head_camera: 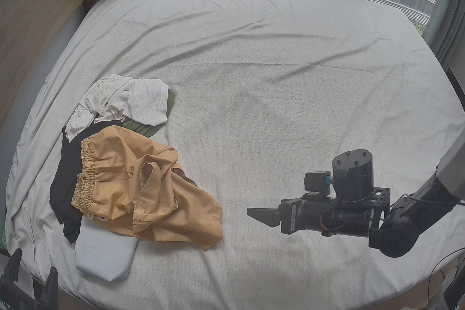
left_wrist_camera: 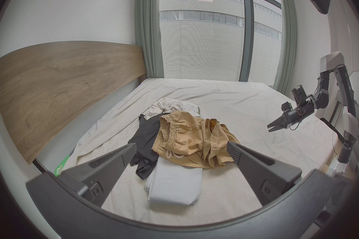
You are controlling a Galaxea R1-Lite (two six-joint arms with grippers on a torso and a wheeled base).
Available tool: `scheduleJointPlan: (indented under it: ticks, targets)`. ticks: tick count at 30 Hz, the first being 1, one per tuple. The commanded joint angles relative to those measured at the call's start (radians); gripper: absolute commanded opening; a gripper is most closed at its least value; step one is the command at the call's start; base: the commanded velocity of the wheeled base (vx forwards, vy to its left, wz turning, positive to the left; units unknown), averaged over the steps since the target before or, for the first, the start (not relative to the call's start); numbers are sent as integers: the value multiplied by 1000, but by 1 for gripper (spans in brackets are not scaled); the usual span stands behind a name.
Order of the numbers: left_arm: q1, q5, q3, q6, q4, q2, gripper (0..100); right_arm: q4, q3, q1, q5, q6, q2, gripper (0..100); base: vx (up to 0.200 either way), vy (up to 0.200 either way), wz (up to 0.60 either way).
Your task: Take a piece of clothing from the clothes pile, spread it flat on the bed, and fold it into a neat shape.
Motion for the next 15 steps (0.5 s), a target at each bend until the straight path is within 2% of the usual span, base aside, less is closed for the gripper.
scheduleJointPlan:
  ticks: [1,10,15]
  targets:
    - [1,1,18,0,0,-13,100,-18,-33,25,2,4,68,100,0,0,0]
    - [1,1,18,-2,0,-13,100,-36,-102,58,11,11,168,100,0,0,0]
    - [1,1,18,-2,0,-13,100,-44,-146,80,19,56,202,100,0,0,0]
